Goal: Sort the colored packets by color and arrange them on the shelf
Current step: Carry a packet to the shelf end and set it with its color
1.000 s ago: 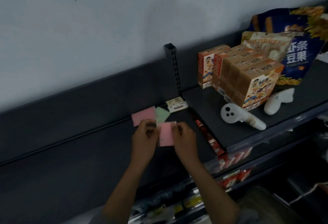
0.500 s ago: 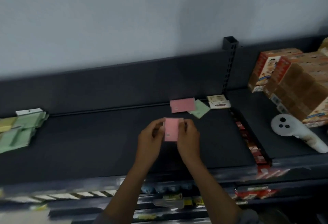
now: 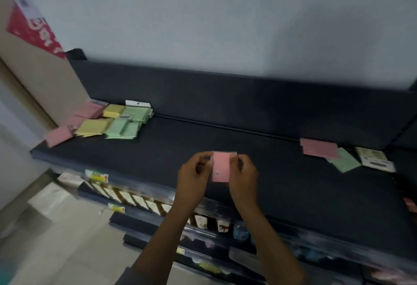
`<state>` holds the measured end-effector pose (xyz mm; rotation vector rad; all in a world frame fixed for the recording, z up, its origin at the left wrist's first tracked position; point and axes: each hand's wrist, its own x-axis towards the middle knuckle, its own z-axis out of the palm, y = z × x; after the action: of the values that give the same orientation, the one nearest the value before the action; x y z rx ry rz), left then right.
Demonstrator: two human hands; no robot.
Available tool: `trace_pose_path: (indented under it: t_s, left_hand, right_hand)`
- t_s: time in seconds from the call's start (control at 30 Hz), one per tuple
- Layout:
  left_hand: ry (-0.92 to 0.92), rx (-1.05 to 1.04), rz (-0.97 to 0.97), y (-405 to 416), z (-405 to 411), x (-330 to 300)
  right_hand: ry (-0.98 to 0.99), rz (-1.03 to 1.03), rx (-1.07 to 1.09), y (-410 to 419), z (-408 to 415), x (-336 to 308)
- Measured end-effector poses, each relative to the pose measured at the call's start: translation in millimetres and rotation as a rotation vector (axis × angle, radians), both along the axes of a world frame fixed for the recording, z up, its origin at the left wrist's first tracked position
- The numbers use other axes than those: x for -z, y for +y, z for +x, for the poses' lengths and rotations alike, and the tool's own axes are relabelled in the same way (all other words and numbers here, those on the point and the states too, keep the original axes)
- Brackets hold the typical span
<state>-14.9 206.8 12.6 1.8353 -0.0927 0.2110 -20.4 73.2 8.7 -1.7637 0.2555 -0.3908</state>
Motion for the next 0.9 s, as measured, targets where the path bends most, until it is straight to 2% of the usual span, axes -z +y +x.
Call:
trace_pose_path:
  t_s: [0.33,0.57,0.9]
  left_hand:
    - [-0.074,-0.14,0.074,149,-8,-20]
    - [-0.135,-0.33,0.129,259,-16,-40]
    - [-0.097,-0.491,0.18,361,-24,-35]
  right_hand:
    - [0.025,0.037,-0.151,149,10,-16]
    - [0.057,-0.052,-0.397,259,24,-47]
    - [0.075,-0.091,-0.622,365,35,-41]
